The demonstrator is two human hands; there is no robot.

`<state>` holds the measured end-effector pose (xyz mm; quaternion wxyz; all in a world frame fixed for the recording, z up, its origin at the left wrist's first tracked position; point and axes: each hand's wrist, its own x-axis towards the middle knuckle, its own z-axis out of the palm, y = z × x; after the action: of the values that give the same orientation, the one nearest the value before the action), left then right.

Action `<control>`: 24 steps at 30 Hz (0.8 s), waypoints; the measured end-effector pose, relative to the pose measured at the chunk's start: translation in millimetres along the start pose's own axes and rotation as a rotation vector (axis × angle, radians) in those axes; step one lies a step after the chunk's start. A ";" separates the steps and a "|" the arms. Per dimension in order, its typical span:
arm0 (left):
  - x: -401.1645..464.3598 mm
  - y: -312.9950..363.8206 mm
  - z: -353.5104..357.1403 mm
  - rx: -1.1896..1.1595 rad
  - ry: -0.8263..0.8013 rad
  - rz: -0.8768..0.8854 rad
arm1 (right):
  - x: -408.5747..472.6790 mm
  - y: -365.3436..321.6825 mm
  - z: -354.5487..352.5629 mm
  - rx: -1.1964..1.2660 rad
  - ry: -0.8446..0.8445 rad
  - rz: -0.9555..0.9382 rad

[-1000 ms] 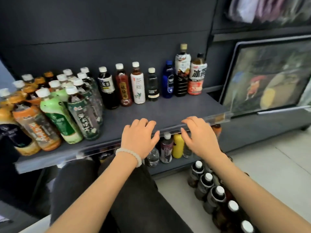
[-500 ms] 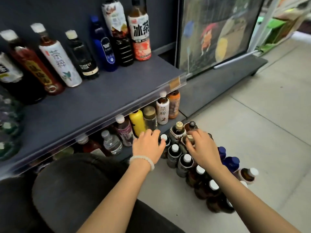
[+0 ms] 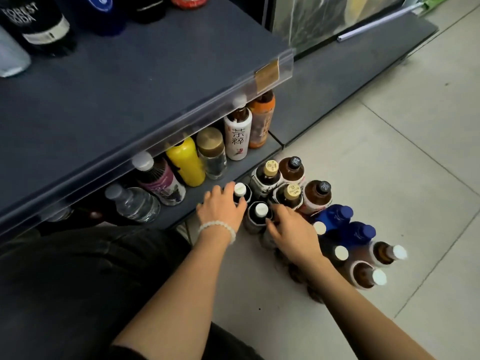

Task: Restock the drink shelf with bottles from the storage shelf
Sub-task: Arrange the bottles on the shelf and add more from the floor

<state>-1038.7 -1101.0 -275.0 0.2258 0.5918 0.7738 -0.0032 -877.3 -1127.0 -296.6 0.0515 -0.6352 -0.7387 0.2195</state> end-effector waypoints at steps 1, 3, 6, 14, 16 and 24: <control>4.1 -1.1 3.2 -0.001 -0.012 -0.003 | 3.9 -1.4 2.0 0.000 -0.023 0.012; 12.1 -4.1 11.3 0.011 -0.043 -0.004 | 13.3 -3.3 7.5 -0.027 -0.041 0.017; 24.5 -4.1 19.8 0.008 -0.057 0.022 | 22.4 -6.7 14.1 -0.116 -0.039 0.008; 54.6 6.3 35.2 -0.068 -0.081 0.020 | 39.4 -16.6 26.7 -0.230 -0.093 0.058; 55.5 4.2 35.4 -0.121 -0.081 0.019 | 45.2 -19.4 29.4 -0.213 -0.122 0.060; 37.2 -14.1 24.3 -0.234 -0.076 0.009 | 37.6 -21.8 28.1 -0.074 -0.148 0.029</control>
<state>-1050.6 -1077.9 -313.6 0.3223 0.5644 0.7571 0.0657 -914.3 -1100.2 -320.9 -0.0300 -0.6291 -0.7389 0.2394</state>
